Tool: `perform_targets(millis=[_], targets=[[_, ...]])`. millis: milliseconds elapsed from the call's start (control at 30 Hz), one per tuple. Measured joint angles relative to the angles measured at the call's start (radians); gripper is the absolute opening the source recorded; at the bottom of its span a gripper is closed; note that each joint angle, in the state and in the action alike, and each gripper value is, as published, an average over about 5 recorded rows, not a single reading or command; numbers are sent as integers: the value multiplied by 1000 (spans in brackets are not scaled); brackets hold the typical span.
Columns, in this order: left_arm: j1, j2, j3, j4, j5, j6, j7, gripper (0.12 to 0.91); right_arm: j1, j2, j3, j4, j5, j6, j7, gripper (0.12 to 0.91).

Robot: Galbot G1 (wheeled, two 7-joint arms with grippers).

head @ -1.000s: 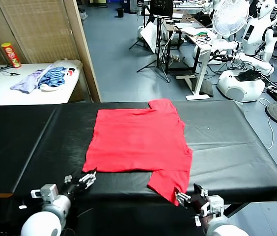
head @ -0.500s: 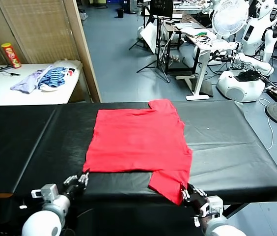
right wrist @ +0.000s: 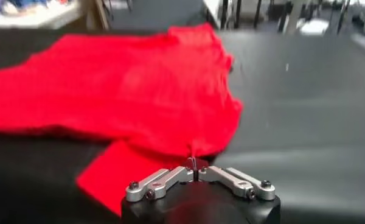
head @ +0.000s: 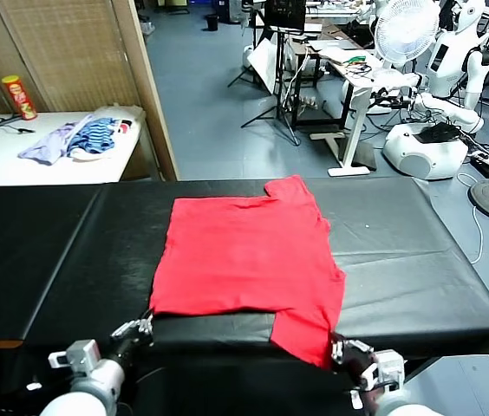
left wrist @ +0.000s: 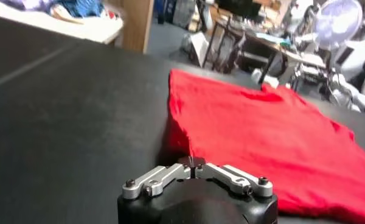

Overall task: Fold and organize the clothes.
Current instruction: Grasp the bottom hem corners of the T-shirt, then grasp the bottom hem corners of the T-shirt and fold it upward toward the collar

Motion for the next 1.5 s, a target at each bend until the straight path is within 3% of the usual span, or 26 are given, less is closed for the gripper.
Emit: perform_targets(millis=[467, 567, 767, 833, 900, 1000, 1200, 1367, 1500], targets=[[-218, 32, 74, 183, 84, -33, 9, 126, 273, 3, -93, -334, -36, 121, -62, 134], [-261, 44, 90, 235, 98, -36, 13, 126, 293, 0, -97, -360, -23, 117, -76, 230], [-323, 53, 107, 310, 119, -31, 20, 144, 262, -22, -79, -309, 11, 45, -88, 540], [-326, 55, 106, 315, 122, -29, 21, 207, 236, -32, -68, -266, 8, 32, -90, 639], [-322, 58, 103, 314, 124, -28, 22, 317, 205, -41, -57, -223, -7, 30, -92, 732], [-306, 62, 95, 304, 126, -23, 26, 485, 157, -49, -45, -179, -26, 37, -94, 789], [-258, 56, 78, 263, 110, -11, 38, 748, 91, -46, -32, -156, -31, 44, -87, 786], [-228, 50, 69, 248, 75, -3, 44, 796, 74, -36, -30, -166, -31, 50, -76, 661], [-221, 47, 66, 256, 53, -2, 56, 787, 76, -27, -34, -185, -31, 51, -75, 477]])
